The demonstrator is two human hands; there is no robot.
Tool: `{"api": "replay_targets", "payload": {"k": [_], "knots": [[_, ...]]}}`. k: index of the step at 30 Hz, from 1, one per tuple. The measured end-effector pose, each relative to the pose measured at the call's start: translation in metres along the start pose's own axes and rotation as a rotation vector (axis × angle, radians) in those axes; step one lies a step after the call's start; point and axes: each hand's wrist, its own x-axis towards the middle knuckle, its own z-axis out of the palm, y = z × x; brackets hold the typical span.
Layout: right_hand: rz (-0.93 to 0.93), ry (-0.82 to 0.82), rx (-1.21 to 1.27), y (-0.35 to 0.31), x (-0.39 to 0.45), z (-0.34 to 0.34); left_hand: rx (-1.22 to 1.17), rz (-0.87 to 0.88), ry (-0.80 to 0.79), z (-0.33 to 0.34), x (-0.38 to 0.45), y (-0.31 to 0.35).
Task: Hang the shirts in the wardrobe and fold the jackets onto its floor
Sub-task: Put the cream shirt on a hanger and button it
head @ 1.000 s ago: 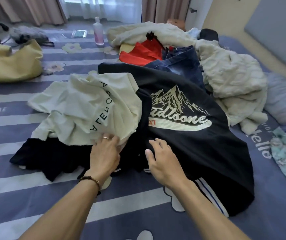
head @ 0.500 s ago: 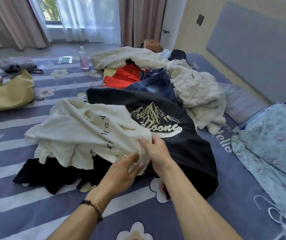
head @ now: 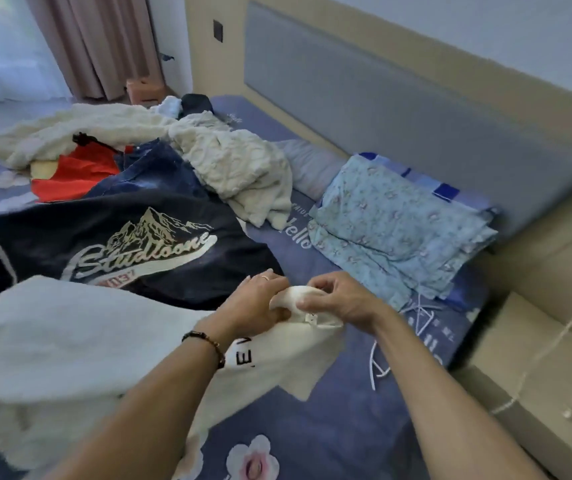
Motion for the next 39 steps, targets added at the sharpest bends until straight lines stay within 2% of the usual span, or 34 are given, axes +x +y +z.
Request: {"api": "replay_targets", "payload": {"k": [3,5,8,11,15,20,24,28,32,34,36,39], "knots": [[0.117,0.121,0.026,0.058,-0.011,-0.042,-0.049,-0.029,-0.036,0.047,0.034,0.032],[0.171,0.214,0.033,0.102,-0.006,-0.055,0.088,-0.048,-0.008,0.081,0.055,0.041],[0.269,0.455,0.116,0.172,0.015,-0.067,0.261,-0.095,-0.025,0.127,0.087,0.041],[0.416,0.604,-0.018,0.244,0.046,-0.090,0.272,-0.157,-0.043,0.167,0.125,0.025],[0.532,0.575,-0.232,0.314,0.093,-0.119,0.189,-0.150,-0.053,0.212,0.178,-0.013],[0.451,0.544,-0.391,0.357,0.151,-0.142,0.102,-0.209,-0.162,0.241,0.211,-0.049],[0.455,0.426,-0.379,0.364,0.178,-0.151,-0.026,-0.216,-0.174,0.238,0.213,-0.060],[0.449,0.618,-0.202,0.349,0.179,-0.149,-0.024,-0.206,-0.162,0.225,0.210,-0.060],[0.348,0.874,-0.146,0.302,0.144,-0.134,-0.038,-0.187,-0.084,0.194,0.190,-0.046],[0.294,0.952,-0.077,0.271,0.122,-0.124,-0.041,-0.167,-0.083,0.170,0.179,-0.033],[0.224,0.926,-0.014,0.236,0.101,-0.112,-0.060,-0.132,-0.117,0.143,0.168,-0.020],[0.077,0.787,0.118,0.162,0.067,-0.084,-0.155,-0.108,-0.158,0.091,0.138,0.002]]}}
